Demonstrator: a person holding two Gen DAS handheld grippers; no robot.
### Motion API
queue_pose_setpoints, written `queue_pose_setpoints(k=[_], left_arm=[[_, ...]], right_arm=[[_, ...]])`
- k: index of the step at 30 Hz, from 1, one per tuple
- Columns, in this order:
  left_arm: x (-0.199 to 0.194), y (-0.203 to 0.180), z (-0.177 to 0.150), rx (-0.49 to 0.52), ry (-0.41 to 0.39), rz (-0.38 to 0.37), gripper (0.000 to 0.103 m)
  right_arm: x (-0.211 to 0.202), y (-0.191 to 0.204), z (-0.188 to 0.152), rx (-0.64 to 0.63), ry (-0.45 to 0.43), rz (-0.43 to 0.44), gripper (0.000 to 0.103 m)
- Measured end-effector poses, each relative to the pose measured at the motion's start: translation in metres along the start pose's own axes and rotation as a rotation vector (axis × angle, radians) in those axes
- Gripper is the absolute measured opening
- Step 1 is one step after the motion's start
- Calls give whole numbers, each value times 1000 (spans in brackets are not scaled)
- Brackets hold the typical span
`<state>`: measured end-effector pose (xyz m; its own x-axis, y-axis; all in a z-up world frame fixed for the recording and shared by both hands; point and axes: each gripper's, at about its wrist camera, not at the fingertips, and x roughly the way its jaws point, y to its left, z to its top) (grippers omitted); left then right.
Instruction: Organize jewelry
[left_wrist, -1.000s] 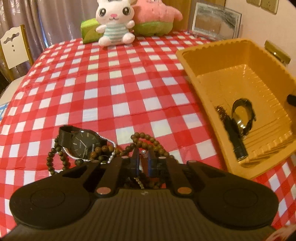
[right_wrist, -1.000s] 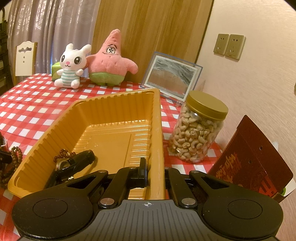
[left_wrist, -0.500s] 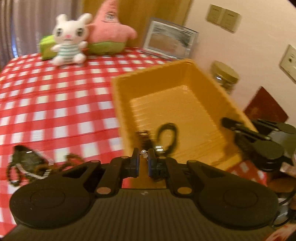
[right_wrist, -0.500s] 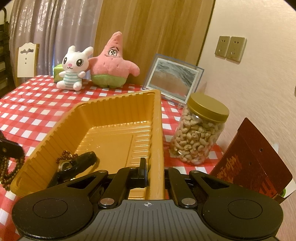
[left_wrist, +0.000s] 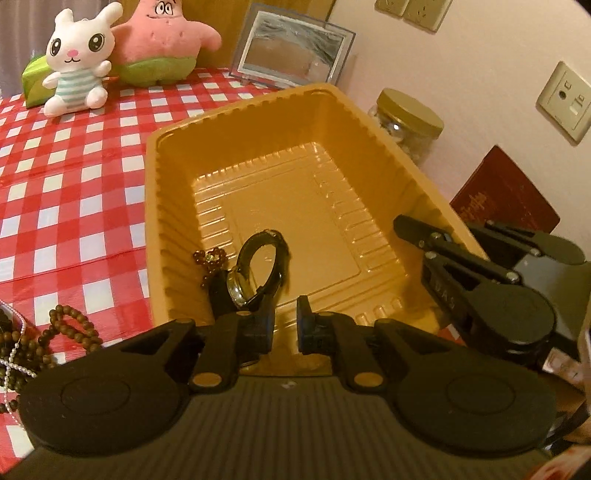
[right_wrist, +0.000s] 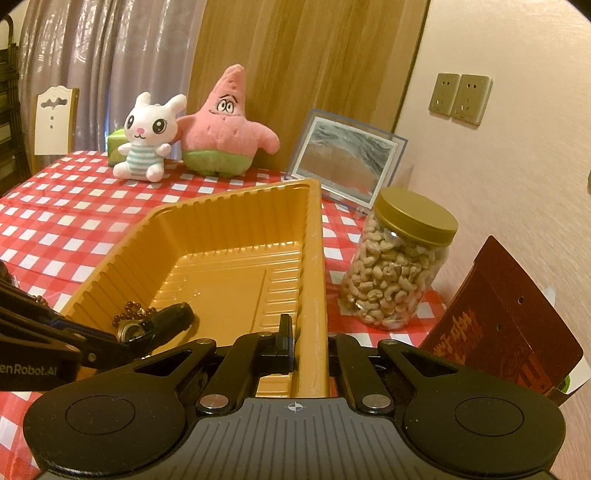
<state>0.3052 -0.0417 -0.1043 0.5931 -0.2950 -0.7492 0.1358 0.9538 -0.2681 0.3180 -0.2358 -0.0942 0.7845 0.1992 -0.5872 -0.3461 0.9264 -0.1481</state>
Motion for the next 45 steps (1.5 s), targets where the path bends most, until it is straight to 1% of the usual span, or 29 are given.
queue_pose_setpoints(k=[4,7,10,12,14,17,19,22,25,28,34,41,45], left_arm=[[-12,4,2,-15,-30,1,15],[-29,6,4,-27,-83,-8,15],[-51,17,2,-46,-138,23,15],[-66,33,-1,-82,-162,69,15],[-79,54,-7,-127,-172,133,15],[-91,90,-17,-190,-171,250,17],[-97,114,-23,-239,-159,310,17],[-102,147,-31,-317,-144,361,17],[-101,173,-36,-390,-127,369,17],[-98,187,-41,-429,-111,366,18],[-87,192,-41,-490,-108,344,22],[-78,206,-35,-564,-107,332,34],[-79,215,-37,-623,-114,299,34]], right_arm=[[0,0,1,2,3,1,3],[1,-1,1,1,3,0,3],[2,-3,1,1,4,2,3],[2,-3,1,0,4,2,3],[2,-3,1,1,4,1,3],[2,-3,1,1,3,1,3],[2,-3,1,1,3,1,3],[3,-3,0,2,5,-4,3],[4,-3,-1,3,6,-11,3],[4,-2,-1,2,5,-19,3],[6,0,-1,-5,-1,-27,3],[8,2,1,-11,-9,-32,4],[10,3,3,-15,-12,-30,4]])
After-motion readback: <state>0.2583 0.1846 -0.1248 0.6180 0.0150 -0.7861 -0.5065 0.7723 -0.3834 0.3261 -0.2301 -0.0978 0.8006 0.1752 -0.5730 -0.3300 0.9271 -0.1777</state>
